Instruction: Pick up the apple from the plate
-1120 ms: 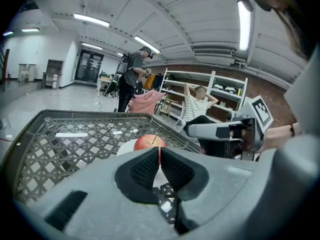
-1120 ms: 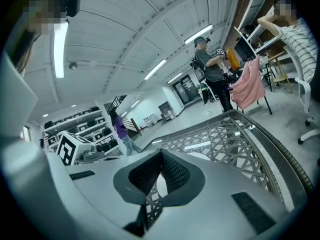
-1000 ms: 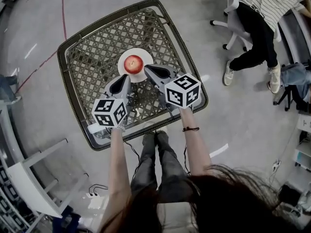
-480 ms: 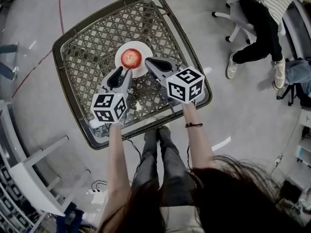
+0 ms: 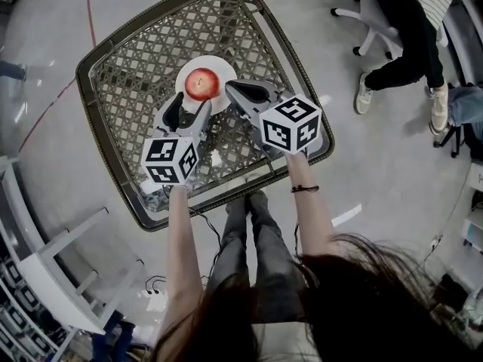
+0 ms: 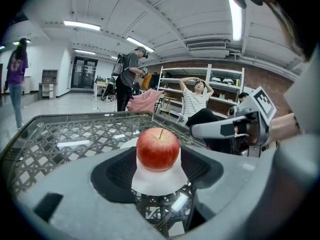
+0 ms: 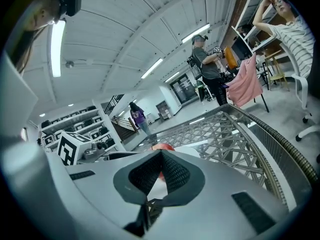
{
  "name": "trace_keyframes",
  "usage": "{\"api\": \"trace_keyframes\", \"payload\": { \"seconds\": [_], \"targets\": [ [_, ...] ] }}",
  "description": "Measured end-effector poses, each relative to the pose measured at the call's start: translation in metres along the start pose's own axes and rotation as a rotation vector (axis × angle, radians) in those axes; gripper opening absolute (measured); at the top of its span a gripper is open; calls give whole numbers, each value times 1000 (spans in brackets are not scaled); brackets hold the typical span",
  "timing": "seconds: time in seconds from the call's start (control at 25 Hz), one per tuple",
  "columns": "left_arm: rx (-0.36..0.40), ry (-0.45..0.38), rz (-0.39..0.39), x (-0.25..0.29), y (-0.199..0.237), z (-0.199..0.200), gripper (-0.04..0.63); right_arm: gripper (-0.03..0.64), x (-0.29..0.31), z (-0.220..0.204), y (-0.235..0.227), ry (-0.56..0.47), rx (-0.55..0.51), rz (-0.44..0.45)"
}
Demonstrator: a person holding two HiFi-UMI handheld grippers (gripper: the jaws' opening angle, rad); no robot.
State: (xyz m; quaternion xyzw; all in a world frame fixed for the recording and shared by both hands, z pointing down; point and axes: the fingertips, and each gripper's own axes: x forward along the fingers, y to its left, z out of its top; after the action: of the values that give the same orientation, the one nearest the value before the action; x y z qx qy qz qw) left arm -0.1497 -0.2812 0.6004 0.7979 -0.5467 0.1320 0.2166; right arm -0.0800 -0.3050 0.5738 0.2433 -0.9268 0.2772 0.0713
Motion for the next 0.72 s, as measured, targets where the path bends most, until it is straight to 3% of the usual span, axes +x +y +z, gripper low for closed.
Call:
{"api": "trace_keyframes", "payload": {
  "seconds": [0.72],
  "targets": [
    [144, -21, -59, 24, -1, 3, 377, 9, 4, -8, -13, 3, -17, -2]
  ]
}}
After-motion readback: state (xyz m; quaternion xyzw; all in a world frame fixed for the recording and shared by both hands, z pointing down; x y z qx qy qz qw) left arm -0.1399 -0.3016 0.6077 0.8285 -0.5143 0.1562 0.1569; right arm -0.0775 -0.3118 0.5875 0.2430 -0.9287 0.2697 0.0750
